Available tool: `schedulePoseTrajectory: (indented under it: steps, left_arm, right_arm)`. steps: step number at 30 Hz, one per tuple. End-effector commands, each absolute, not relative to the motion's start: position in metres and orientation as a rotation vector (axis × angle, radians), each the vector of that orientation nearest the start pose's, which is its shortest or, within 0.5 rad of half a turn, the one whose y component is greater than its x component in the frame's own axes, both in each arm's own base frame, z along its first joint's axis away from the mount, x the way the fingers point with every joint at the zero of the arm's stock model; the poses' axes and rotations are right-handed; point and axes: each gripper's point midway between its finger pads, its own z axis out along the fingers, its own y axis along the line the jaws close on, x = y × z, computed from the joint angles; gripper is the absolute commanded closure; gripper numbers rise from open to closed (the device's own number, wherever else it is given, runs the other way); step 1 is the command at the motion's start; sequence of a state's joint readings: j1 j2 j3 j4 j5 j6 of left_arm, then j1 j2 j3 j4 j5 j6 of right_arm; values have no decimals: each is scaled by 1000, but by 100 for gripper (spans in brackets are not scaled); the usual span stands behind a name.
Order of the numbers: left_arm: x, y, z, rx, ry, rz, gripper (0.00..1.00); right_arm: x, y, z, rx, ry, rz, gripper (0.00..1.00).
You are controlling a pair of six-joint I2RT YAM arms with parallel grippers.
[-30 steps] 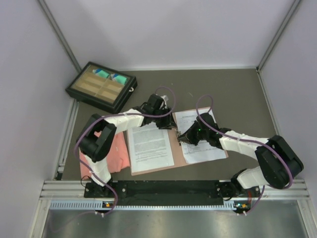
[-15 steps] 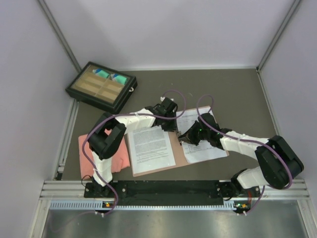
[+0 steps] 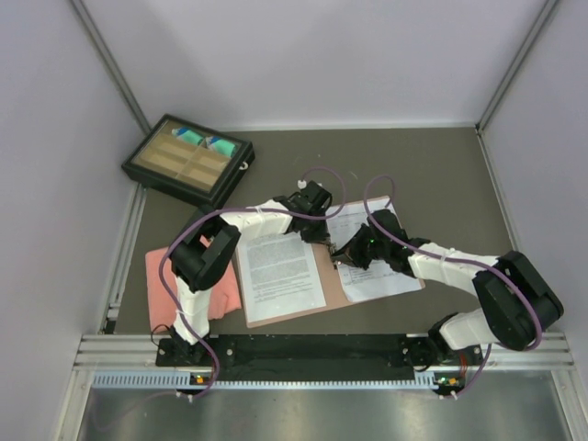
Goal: Put the files into the folder
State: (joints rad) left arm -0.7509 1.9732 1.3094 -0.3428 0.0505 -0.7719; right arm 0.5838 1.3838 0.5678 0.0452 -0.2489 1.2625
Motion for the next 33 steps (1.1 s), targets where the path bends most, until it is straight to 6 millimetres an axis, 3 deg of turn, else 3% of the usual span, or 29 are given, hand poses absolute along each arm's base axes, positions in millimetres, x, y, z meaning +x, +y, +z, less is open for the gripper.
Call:
schedulePoseTrajectory:
  steps: [1, 4, 19, 33]
  left_arm:
    - [313, -336, 21, -11, 2719, -515, 90]
    - [317, -330, 15, -3, 2717, -456, 100]
    - [308, -320, 7, 17, 2753, -403, 100]
    - [308, -314, 5, 23, 2752, -365, 100]
  right_arm:
    - [236, 243, 48, 660, 2572, 990, 100]
    - [230, 242, 37, 605, 2616, 966, 100]
    - [207, 210, -9, 518, 2753, 704, 100]
    - [202, 185, -26, 527, 2776, 522, 100]
